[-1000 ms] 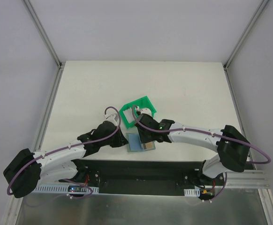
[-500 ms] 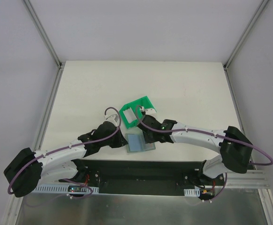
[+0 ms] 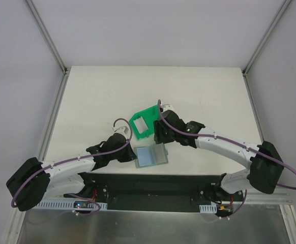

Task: Put the credit cards into the card holder
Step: Turn over the card slot in the card holder.

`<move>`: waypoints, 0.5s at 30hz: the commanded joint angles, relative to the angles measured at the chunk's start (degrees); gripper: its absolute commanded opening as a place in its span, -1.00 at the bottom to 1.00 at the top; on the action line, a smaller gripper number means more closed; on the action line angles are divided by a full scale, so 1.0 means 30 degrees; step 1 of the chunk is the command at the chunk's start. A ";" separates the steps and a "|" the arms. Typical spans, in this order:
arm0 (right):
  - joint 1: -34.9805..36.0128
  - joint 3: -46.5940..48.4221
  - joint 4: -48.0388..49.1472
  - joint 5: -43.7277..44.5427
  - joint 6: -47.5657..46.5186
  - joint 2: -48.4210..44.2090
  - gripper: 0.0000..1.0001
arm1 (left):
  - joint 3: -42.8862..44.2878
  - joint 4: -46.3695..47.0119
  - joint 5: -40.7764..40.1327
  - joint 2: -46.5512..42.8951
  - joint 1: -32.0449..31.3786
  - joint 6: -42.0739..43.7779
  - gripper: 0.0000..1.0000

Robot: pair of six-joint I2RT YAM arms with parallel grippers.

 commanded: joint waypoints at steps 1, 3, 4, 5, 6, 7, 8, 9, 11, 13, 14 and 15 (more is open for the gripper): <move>-0.1052 0.1612 0.1412 -0.2060 -0.1353 0.0157 0.05 | -0.0137 -0.0020 -0.0579 0.0294 0.0096 -0.0397 -1.00; -0.1551 0.2314 0.1501 -0.2762 -0.1675 0.0801 0.07 | -0.0166 -0.0019 -0.0579 0.0411 0.0096 -0.0573 -1.00; -0.1785 0.2752 0.1472 -0.3143 -0.1793 0.1181 0.07 | -0.0167 -0.0019 -0.0579 0.0411 0.0096 -0.0661 -1.00; -0.2019 0.3105 0.1501 -0.3495 -0.1939 0.1504 0.08 | -0.0196 -0.0019 -0.0579 0.0469 0.0096 -0.0749 -1.00; -0.2224 0.3427 0.1646 -0.3730 -0.2028 0.1914 0.08 | -0.0196 0.0010 -0.0985 0.0470 0.0096 -0.0807 -1.00; -0.2400 0.3837 0.1590 -0.4487 -0.2116 0.2353 0.08 | -0.0196 0.0010 -0.1018 0.0499 0.0096 -0.0808 -1.00; -0.2576 0.4218 0.1618 -0.4813 -0.2290 0.2647 0.08 | -0.0196 0.0010 -0.1047 0.0528 0.0096 -0.0837 -1.00; -0.2694 0.4541 0.1705 -0.5165 -0.2408 0.3085 0.10 | -0.0196 0.0039 -0.1076 0.0471 0.0096 -0.0866 -1.00; -0.3161 0.5447 0.1474 -0.6014 -0.2468 0.3994 0.13 | -0.0196 0.0039 -0.1135 0.0499 0.0096 -0.0867 -1.00; -0.3630 0.6210 0.1530 -0.6776 -0.2584 0.4785 0.19 | -0.0196 0.0039 -0.1252 0.0470 0.0096 -0.0838 -1.00; -0.3807 0.6533 0.1560 -0.7186 -0.2672 0.5282 0.22 | -0.0196 0.0039 -0.1281 0.0470 0.0096 -0.0866 -1.00; -0.4012 0.6942 0.1531 -0.7509 -0.2702 0.5867 0.23 | -0.0196 0.0039 -0.1311 0.0499 0.0096 -0.0867 -1.00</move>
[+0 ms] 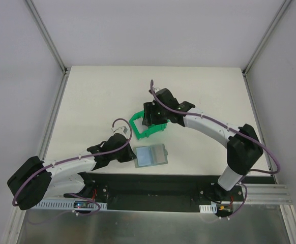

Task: Put the credit cards into the card holder
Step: Turn over the card slot in the card holder, then pick up the credit card from the storage box.

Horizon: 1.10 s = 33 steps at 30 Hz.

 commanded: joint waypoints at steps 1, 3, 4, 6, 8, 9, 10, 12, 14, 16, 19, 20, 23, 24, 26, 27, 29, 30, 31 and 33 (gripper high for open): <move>-0.0945 0.2093 0.0118 -0.2694 -0.0619 0.1834 0.24 | -0.0167 0.0025 -0.0815 0.0069 0.0096 -0.0240 -1.00; -0.1152 0.2679 0.0204 -0.3400 -0.0706 0.2685 0.26 | -0.0108 0.0024 -0.0757 0.0099 0.0126 -0.0123 -1.00; -0.1181 0.2885 0.0175 -0.3518 -0.0764 0.3095 0.27 | -0.0079 -0.0004 -0.0786 0.0128 0.0126 -0.0152 -1.00; -0.1327 0.3412 0.0204 -0.3985 -0.0911 0.4032 0.28 | -0.0079 -0.0005 -0.0786 0.0157 0.0155 -0.0152 -1.00; -0.1416 0.3881 0.0175 -0.4630 -0.0941 0.4794 0.29 | -0.0050 -0.0004 -0.0787 0.0157 0.0184 -0.0124 -1.00; -0.1503 0.4028 0.0175 -0.4719 -0.0941 0.5059 0.29 | 0.0008 -0.0005 -0.0815 0.0244 0.0213 -0.0094 -1.00; -0.1533 0.4116 0.0175 -0.4749 -0.0970 0.5323 0.29 | 0.0038 -0.0005 -0.0816 0.0245 0.0213 -0.0036 -1.00; -0.1591 0.4321 0.0204 -0.4837 -0.0999 0.5791 0.30 | 0.0097 -0.0034 -0.0786 0.0333 0.0213 -0.0006 -1.00; -0.1709 0.4556 0.0204 -0.5042 -0.1028 0.6202 0.30 | 0.0126 -0.0005 -0.0728 0.0421 0.0272 -0.0006 -1.00; -0.1826 0.4615 0.0175 -0.5013 -0.1058 0.6467 0.32 | 0.0185 -0.0005 -0.0728 0.0421 0.0272 0.0023 -1.00; -0.2002 0.4733 0.0263 -0.5365 -0.1087 0.6819 0.32 | 0.0214 -0.0005 -0.0670 0.0450 0.0301 0.0140 -1.00; -0.2031 0.4762 0.0292 -0.5394 -0.1116 0.6906 0.33 | 0.0214 -0.0005 -0.0669 0.0450 0.0330 0.0170 -1.00; -0.2148 0.4995 0.0350 -0.5803 -0.1146 0.7316 0.35 | 0.0302 -0.0005 -0.0611 0.0567 0.0389 0.0229 -1.00; -0.2178 0.5025 0.0409 -0.6007 -0.1117 0.7433 0.35 | 0.0331 -0.0005 -0.0553 0.0568 0.0418 0.0287 -1.00; -0.2236 0.5142 0.0585 -0.6476 -0.1000 0.7668 0.36 | 0.0390 -0.0005 -0.0523 0.0655 0.0419 0.0287 -1.00; -0.2236 0.5259 0.0556 -0.6594 -0.0970 0.7872 0.36 | 0.0419 -0.0005 -0.0465 0.0684 0.0448 0.0316 -1.00; -0.2236 0.5347 0.0556 -0.6712 -0.0970 0.8049 0.38 | 0.0478 -0.0005 -0.0406 0.0743 0.0448 0.0375 -1.00; -0.2236 0.5435 0.0556 -0.6829 -0.0970 0.8079 0.38 | 0.0507 -0.0005 -0.0377 0.0772 0.0477 0.0375 -1.00; -0.2265 0.5465 0.0498 -0.6946 -0.0970 0.8137 0.38 | 0.0507 -0.0005 -0.0376 0.0773 0.0448 0.0404 -1.00; -0.2236 0.5465 0.0468 -0.7093 -0.0970 0.8109 0.38 | 0.0507 -0.0034 -0.0347 0.0773 0.0448 0.0346 -1.00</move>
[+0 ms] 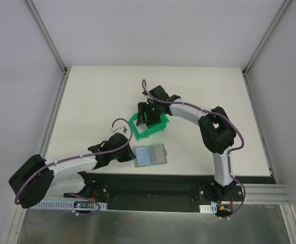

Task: Put the credit cards into the card holder
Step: Pick up the credit card from the storage box.

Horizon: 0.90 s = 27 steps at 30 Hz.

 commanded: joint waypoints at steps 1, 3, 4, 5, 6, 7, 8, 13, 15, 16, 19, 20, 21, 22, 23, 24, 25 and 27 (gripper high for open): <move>-0.0043 0.0759 0.0256 -0.1162 -0.0125 -0.0022 0.35 | 0.0442 -0.0056 -0.0034 0.0241 0.0193 0.0419 -1.00; -0.0043 0.0554 0.0491 -0.1339 -0.0067 -0.0285 0.27 | 0.0441 -0.0056 -0.0063 0.0241 0.0193 0.0448 -1.00; -0.0044 0.0408 0.0694 -0.1368 -0.0008 -0.0460 0.24 | 0.0441 -0.0056 -0.0063 0.0241 0.0193 0.0419 -1.00; -0.0073 0.0290 0.0813 -0.1398 0.0050 -0.0578 0.20 | 0.0441 -0.0056 -0.0063 0.0212 0.0193 0.0419 -1.00; -0.0044 0.0202 0.0843 -0.1398 0.0080 -0.0695 0.17 | 0.0441 -0.0056 -0.0063 0.0211 0.0193 0.0448 -1.00; -0.0044 0.0172 0.0930 -0.1456 0.0109 -0.0755 0.12 | 0.0441 -0.0056 -0.0063 0.0211 0.0193 0.0477 -1.00; -0.0044 0.0114 0.0989 -0.1515 0.0139 -0.0842 0.10 | 0.0441 -0.0056 -0.0063 0.0211 0.0193 0.0477 -1.00; -0.0073 -0.0091 0.1077 -0.1398 0.0226 -0.1135 -0.05 | 0.0412 -0.0056 -0.0034 0.0211 0.0193 0.0448 -1.00; -0.0044 -0.0208 0.1107 -0.1340 0.0227 -0.1282 -0.11 | 0.0412 -0.0056 -0.0063 0.0211 0.0193 0.0477 -1.00; -0.0073 -0.0238 0.1136 -0.1281 0.0227 -0.1312 -0.14 | 0.0412 -0.0056 -0.0063 0.0240 0.0193 0.0506 -1.00; -0.0044 -0.0326 0.1107 -0.1193 0.0227 -0.1458 -0.32 | 0.0441 -0.0056 -0.0004 0.0241 0.0193 0.0535 -1.00; -0.0044 -0.0355 0.1107 -0.1106 0.0227 -0.1516 -0.34 | 0.0412 -0.0056 -0.0033 0.0270 0.0193 0.0536 -1.00; -0.0044 -0.0413 0.1107 -0.1047 0.0198 -0.1575 -0.36 | 0.0412 -0.0056 -0.0005 0.0241 0.0193 0.0507 -1.00; -0.0073 -0.0472 0.1136 -0.0989 0.0197 -0.1662 -0.38 | 0.0441 -0.0056 -0.0033 0.0299 0.0222 0.0477 -1.00; -0.0044 -0.0501 0.1136 -0.0959 0.0168 -0.1750 -0.41 | 0.0441 -0.0056 -0.0005 0.0270 0.0193 0.0506 -1.00; -0.0102 -0.0502 0.1107 -0.0959 0.0168 -0.1809 -0.43 | 0.0441 -0.0056 -0.0004 0.0328 0.0193 0.0506 -1.00; -0.0102 -0.0531 0.1136 -0.0930 0.0110 -0.1897 -0.45 | 0.0441 -0.0056 -0.0004 0.0300 0.0193 0.0506 -1.00; -0.0131 -0.0560 0.1136 -0.0929 0.0139 -0.2043 -0.50 | 0.0470 -0.0056 -0.0004 0.0299 0.0222 0.0506 -1.00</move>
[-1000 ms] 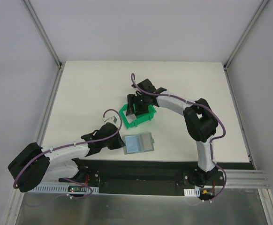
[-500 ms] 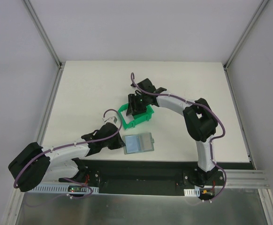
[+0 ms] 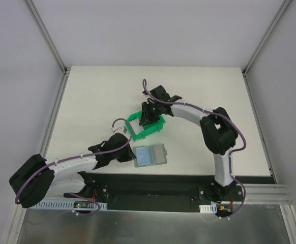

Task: Put the credit cards into the card holder
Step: Pick up the credit card from the storage box.

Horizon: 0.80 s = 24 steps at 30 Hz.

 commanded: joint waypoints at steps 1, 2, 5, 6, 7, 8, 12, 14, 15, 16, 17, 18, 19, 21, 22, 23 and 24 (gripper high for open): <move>-0.0117 -0.0014 0.0298 -0.0179 0.0059 -0.1723 -0.51 | 0.0471 -0.0107 -0.0004 0.0212 0.0193 0.0397 -1.00; -0.0146 -0.0043 0.0327 -0.0121 0.0059 -0.1782 -0.53 | 0.0442 -0.0107 -0.0004 0.0212 0.0193 0.0426 -1.00; -0.0176 -0.0131 0.0327 -0.0179 0.0088 -0.1929 -0.60 | 0.0471 -0.0107 0.0054 0.0241 0.0193 0.0455 -1.00; -0.0176 -0.0160 0.0327 -0.0150 0.0059 -0.1987 -0.67 | 0.0500 -0.0107 0.0054 0.0241 0.0193 0.0427 -1.00; -0.0205 -0.0189 0.0327 -0.0063 0.0059 -0.2017 -0.70 | 0.0471 -0.0107 0.0054 0.0270 0.0222 0.0426 -1.00; -0.0176 -0.0219 0.0298 0.0141 0.0030 -0.2046 -0.73 | 0.0471 -0.0107 0.0054 0.0271 0.0193 0.0426 -1.00; -0.0176 -0.0249 -0.0169 0.1983 -0.0321 -0.2309 -0.91 | 0.0471 -0.0107 0.0054 0.0212 0.0193 0.0456 -1.00; -0.0176 -0.0249 -0.0374 0.3009 -0.0585 -0.2456 -0.99 | 0.0441 -0.0107 0.0054 0.0241 0.0193 0.0426 -1.00; -0.0176 -0.0335 -0.0376 0.3623 -0.0673 -0.2630 -0.99 | 0.0412 -0.0107 0.0054 0.0241 0.0193 0.0426 -1.00; -0.0176 -0.0481 -0.0202 0.4094 -0.0761 -0.2835 -0.99 | 0.0412 -0.0107 0.0083 0.0241 0.0193 0.0426 -1.00; -0.0234 -0.0570 -0.0026 0.4359 -0.0762 -0.3098 -0.99 | 0.0412 -0.0107 0.0083 0.0183 0.0222 0.0397 -1.00; -0.0234 -0.0658 0.0179 0.4623 -0.0791 -0.3362 -0.99 | 0.0383 -0.0136 0.0083 0.0183 0.0193 0.0426 -1.00; -0.0263 -0.0803 0.0413 0.4858 -0.0791 -0.3742 -0.99 | 0.0383 -0.0136 0.0083 0.0154 0.0193 0.0397 -1.00; -0.0322 -0.1096 0.0823 0.5181 -0.0733 -0.4649 -0.99 | 0.0353 -0.0107 0.0083 0.0153 0.0193 0.0426 -1.00; -0.0351 -0.1272 0.0912 0.5240 -0.0674 -0.5147 -0.99 | 0.0353 -0.0136 0.0112 0.0124 0.0193 0.0426 -1.00; -0.0410 -0.1535 0.1203 0.5212 -0.0558 -0.5645 -0.99 | 0.0353 -0.0107 0.0113 0.0124 0.0193 0.0397 -1.00; -0.0468 -0.1943 0.1496 0.5067 -0.0411 -0.6259 -0.99 | 0.0353 -0.0107 0.0113 0.0095 0.0193 0.0397 -1.00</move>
